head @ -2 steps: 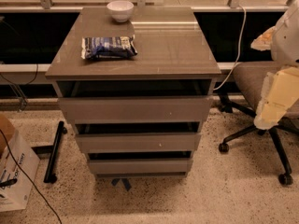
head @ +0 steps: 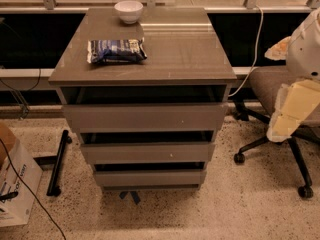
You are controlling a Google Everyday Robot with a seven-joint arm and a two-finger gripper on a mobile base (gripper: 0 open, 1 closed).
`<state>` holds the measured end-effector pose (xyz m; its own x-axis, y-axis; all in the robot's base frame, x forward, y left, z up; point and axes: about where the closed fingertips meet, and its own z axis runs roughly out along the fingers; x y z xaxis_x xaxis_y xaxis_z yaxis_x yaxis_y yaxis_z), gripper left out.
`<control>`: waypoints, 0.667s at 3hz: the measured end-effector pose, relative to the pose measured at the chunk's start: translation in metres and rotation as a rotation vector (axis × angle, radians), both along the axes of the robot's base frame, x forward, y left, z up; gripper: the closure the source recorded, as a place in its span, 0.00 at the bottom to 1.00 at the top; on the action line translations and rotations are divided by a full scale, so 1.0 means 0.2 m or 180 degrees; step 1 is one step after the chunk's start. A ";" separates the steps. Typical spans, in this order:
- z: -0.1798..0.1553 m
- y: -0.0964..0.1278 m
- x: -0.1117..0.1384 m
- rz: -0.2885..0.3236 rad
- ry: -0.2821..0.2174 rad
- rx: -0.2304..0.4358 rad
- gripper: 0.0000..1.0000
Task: Open middle drawer
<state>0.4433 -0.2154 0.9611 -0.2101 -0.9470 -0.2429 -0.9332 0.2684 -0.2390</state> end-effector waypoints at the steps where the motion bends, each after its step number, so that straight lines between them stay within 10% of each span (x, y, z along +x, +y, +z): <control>1: -0.17 0.01 0.07 0.0092 0.0015 0.0174 0.00; 2: -0.30 0.03 0.15 0.0174 0.0023 0.0307 0.00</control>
Offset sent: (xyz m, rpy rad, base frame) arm 0.0500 0.0089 -0.0884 0.1447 0.0084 0.0795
